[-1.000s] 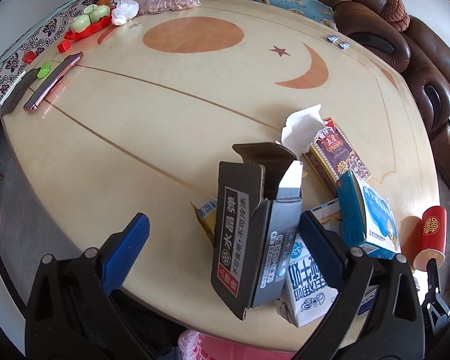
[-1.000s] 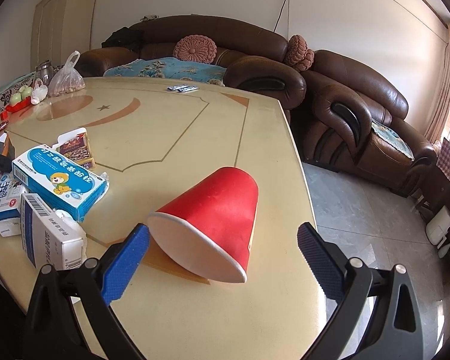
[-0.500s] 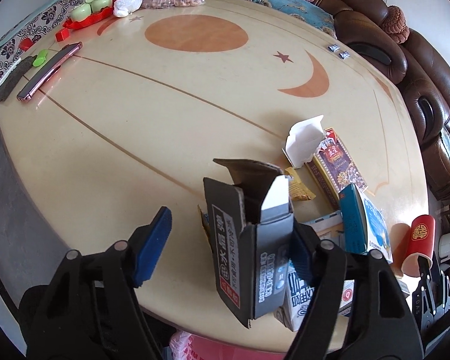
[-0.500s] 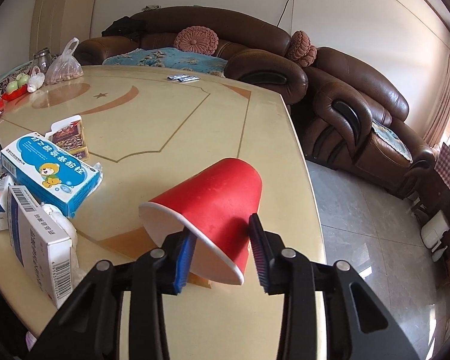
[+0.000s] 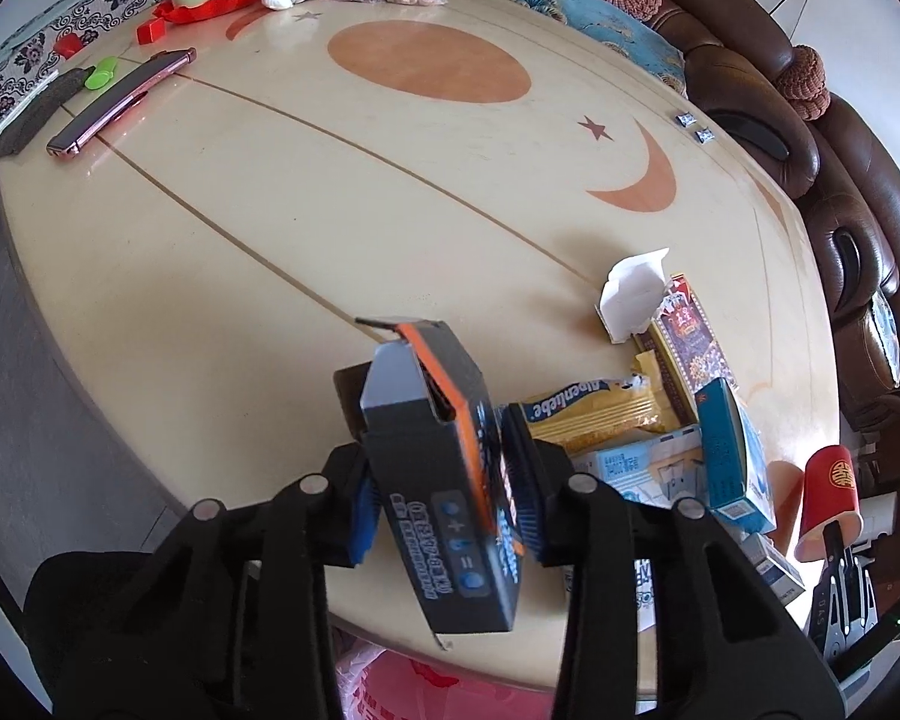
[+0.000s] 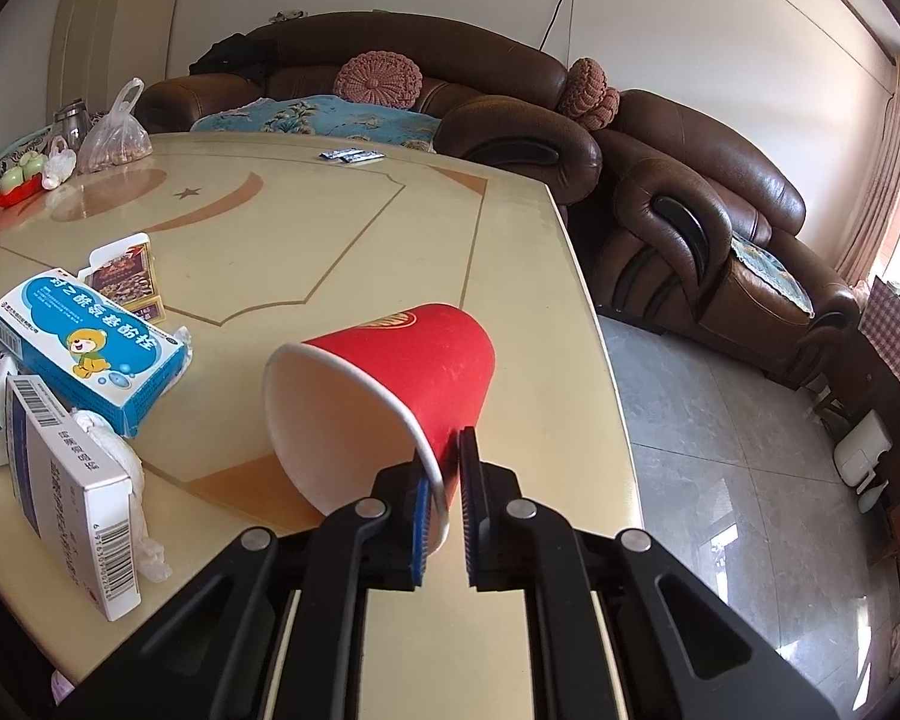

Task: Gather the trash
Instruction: 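Close the left tool on the black box while the right tool grips the red cup rim, then carry the black box and red cup with both tools over the pink bin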

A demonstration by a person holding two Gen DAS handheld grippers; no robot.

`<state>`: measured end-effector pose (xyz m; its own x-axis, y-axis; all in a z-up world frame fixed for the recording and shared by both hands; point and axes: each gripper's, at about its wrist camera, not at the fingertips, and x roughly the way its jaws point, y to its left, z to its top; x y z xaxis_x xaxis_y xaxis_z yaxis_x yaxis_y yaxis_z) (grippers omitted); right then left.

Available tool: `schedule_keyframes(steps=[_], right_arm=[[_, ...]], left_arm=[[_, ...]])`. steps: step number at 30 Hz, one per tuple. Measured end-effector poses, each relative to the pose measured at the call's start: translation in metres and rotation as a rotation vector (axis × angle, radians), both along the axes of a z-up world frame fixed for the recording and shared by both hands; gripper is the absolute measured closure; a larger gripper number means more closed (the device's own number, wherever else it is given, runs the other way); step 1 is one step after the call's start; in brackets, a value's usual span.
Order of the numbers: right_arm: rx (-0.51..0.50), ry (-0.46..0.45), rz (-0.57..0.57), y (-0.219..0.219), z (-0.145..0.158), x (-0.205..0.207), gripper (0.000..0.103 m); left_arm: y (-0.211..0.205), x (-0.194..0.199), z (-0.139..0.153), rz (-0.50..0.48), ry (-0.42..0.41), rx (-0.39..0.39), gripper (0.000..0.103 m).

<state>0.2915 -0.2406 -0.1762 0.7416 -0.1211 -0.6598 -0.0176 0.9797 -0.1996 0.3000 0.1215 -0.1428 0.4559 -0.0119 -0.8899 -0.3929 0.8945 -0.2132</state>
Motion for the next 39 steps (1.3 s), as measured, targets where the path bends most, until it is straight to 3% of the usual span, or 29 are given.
schedule_keyframes(steps=[14, 29, 39], right_arm=[[0.016, -0.039, -0.012, 0.000, 0.011, -0.005, 0.097], [0.016, -0.097, -0.009, 0.004, 0.030, -0.018, 0.098], [0.013, -0.114, -0.020, 0.004, 0.043, -0.030, 0.099]], left_arm=[[0.006, -0.010, 0.008, -0.010, -0.024, -0.015, 0.075], [0.001, -0.018, 0.027, -0.045, -0.062, 0.084, 0.077], [-0.004, -0.027, 0.036, -0.090, -0.082, 0.108, 0.077]])
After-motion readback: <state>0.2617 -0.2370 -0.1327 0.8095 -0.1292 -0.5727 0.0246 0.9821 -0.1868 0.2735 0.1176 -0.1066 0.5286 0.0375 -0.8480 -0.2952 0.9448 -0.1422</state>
